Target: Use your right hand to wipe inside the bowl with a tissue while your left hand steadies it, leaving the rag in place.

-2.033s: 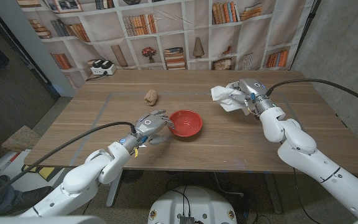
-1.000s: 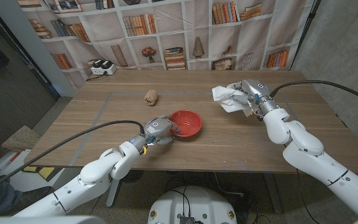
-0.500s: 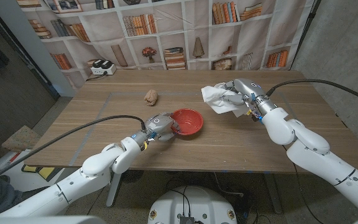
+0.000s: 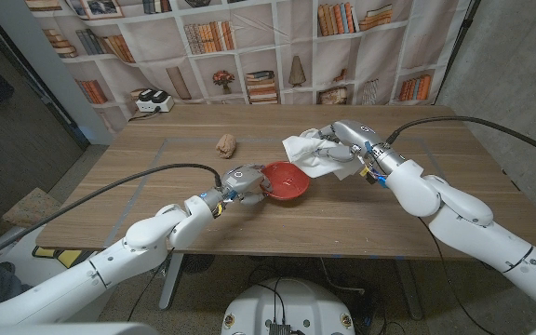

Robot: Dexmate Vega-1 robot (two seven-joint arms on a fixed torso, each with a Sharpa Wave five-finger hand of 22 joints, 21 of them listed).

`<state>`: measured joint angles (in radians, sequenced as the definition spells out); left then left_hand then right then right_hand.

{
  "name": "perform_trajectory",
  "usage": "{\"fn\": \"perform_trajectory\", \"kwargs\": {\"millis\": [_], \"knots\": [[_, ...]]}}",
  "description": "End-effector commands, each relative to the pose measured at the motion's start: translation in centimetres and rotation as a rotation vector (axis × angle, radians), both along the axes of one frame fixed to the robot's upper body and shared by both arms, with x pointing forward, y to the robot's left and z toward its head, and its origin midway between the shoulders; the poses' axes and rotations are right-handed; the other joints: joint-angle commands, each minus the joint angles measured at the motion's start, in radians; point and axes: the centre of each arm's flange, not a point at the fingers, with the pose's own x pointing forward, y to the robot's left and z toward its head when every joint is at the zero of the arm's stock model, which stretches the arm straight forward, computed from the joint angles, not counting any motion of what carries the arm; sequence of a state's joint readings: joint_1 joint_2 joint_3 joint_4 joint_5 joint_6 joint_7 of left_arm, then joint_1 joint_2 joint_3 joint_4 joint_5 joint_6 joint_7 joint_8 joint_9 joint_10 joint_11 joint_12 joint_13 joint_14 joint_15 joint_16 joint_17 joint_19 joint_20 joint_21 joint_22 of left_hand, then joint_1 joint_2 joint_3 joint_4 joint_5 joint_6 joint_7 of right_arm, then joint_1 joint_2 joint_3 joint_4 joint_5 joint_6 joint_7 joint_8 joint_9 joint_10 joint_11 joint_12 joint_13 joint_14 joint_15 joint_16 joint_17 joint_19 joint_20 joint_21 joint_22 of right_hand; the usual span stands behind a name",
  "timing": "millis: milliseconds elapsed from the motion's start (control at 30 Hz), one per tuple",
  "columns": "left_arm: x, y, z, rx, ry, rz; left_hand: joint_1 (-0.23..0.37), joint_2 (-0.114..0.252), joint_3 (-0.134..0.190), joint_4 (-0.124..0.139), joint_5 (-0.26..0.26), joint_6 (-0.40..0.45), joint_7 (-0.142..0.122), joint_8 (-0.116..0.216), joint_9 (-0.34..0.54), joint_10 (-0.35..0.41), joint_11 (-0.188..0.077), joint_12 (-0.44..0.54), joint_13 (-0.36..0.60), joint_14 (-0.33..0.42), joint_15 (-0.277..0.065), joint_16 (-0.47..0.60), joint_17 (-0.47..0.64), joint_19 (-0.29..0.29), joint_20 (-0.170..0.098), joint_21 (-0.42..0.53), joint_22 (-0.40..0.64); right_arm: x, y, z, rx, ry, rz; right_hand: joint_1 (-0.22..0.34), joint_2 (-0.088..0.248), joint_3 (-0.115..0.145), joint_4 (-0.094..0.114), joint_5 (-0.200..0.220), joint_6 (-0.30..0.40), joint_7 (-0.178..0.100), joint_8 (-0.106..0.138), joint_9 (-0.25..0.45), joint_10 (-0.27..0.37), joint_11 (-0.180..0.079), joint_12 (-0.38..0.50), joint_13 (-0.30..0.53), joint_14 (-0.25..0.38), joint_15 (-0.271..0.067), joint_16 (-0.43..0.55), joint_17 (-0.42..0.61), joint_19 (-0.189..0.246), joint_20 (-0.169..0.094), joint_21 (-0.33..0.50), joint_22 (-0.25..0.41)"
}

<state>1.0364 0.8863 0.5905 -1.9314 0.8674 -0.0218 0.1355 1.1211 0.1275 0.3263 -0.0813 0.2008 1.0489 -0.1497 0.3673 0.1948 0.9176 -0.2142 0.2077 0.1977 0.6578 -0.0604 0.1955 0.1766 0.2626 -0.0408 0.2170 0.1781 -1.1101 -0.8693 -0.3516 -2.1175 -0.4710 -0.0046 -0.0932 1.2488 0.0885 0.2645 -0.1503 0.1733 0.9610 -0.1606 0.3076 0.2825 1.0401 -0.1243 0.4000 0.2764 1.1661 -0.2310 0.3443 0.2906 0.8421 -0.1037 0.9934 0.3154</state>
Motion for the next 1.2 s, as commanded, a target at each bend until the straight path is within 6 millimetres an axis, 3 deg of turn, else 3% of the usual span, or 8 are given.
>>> {"fn": "perform_trajectory", "kwargs": {"millis": [33, 267, 567, 933, 1200], "knots": [[0.7, -0.3, -0.2, 0.018, 0.058, 0.001, 0.003, 0.013, 0.012, 0.000, -0.002, 0.013, 0.016, 0.013, 0.015, 0.006, 0.002, -0.002, 0.002, 0.013, -0.154, -0.006, 0.003, 0.009, -0.051, -0.005, 0.002, 0.2, 2.5, -0.3, -0.100, 0.020, 0.084, 0.035, 0.037, 0.002, 0.004, 0.008, 0.007, -0.001, -0.002, 0.003, 0.064, -0.051, 0.002, 0.002, 0.013, -0.002, 0.004, 0.003, -0.002, -0.120, 0.008, 0.000], [0.8, -0.5, -0.5, 0.032, 0.091, 0.013, 0.000, 0.013, 0.014, 0.002, -0.002, 0.009, 0.027, 0.022, 0.024, 0.009, 0.003, -0.003, 0.002, 0.019, -0.152, -0.007, 0.002, 0.010, -0.051, -0.005, 0.002, 0.6, 3.9, -0.2, -0.176, -0.003, 0.088, 0.035, 0.037, 0.002, 0.003, 0.008, 0.008, 0.003, -0.003, 0.003, 0.064, -0.051, 0.001, 0.002, 0.013, -0.002, 0.004, 0.004, -0.002, -0.121, 0.012, -0.001], [0.6, -0.8, -0.4, 0.043, 0.096, 0.007, -0.003, 0.012, 0.018, 0.005, -0.003, 0.005, 0.032, 0.035, 0.036, 0.012, 0.005, -0.005, 0.002, 0.022, -0.153, -0.009, 0.002, 0.011, -0.051, -0.006, 0.002, 2.7, 5.8, -0.5, -0.277, 0.020, 0.066, 0.040, 0.039, 0.004, 0.001, 0.008, 0.031, 0.002, 0.001, 0.000, 0.072, -0.051, -0.002, -0.004, 0.032, -0.002, 0.010, 0.009, 0.012, -0.122, 0.033, -0.003], [-0.1, -1.0, 0.3, 0.062, 0.096, 0.006, -0.005, 0.010, 0.021, 0.008, -0.004, 0.003, 0.034, 0.047, 0.046, 0.017, 0.005, -0.005, 0.002, 0.023, -0.153, -0.010, 0.001, 0.013, -0.056, -0.006, 0.001, 5.3, 5.5, -1.6, -0.341, 0.089, -0.026, 0.039, 0.036, 0.003, 0.001, 0.008, 0.039, 0.004, 0.001, -0.003, 0.079, -0.050, -0.001, -0.005, 0.038, -0.001, 0.010, 0.009, 0.011, -0.122, 0.039, -0.006], [-0.3, -1.2, 0.9, 0.076, 0.121, 0.012, -0.009, 0.011, 0.027, 0.011, -0.007, -0.005, 0.043, 0.061, 0.061, 0.025, 0.006, -0.005, 0.003, 0.025, -0.153, -0.011, 0.001, 0.013, -0.062, -0.007, 0.001, 6.2, 5.2, -2.5, -0.383, 0.096, -0.079, 0.035, 0.034, 0.002, 0.003, 0.007, 0.047, 0.008, 0.000, -0.006, 0.085, -0.045, -0.002, -0.008, 0.044, 0.001, 0.009, 0.009, 0.010, -0.122, 0.044, -0.010]]}}
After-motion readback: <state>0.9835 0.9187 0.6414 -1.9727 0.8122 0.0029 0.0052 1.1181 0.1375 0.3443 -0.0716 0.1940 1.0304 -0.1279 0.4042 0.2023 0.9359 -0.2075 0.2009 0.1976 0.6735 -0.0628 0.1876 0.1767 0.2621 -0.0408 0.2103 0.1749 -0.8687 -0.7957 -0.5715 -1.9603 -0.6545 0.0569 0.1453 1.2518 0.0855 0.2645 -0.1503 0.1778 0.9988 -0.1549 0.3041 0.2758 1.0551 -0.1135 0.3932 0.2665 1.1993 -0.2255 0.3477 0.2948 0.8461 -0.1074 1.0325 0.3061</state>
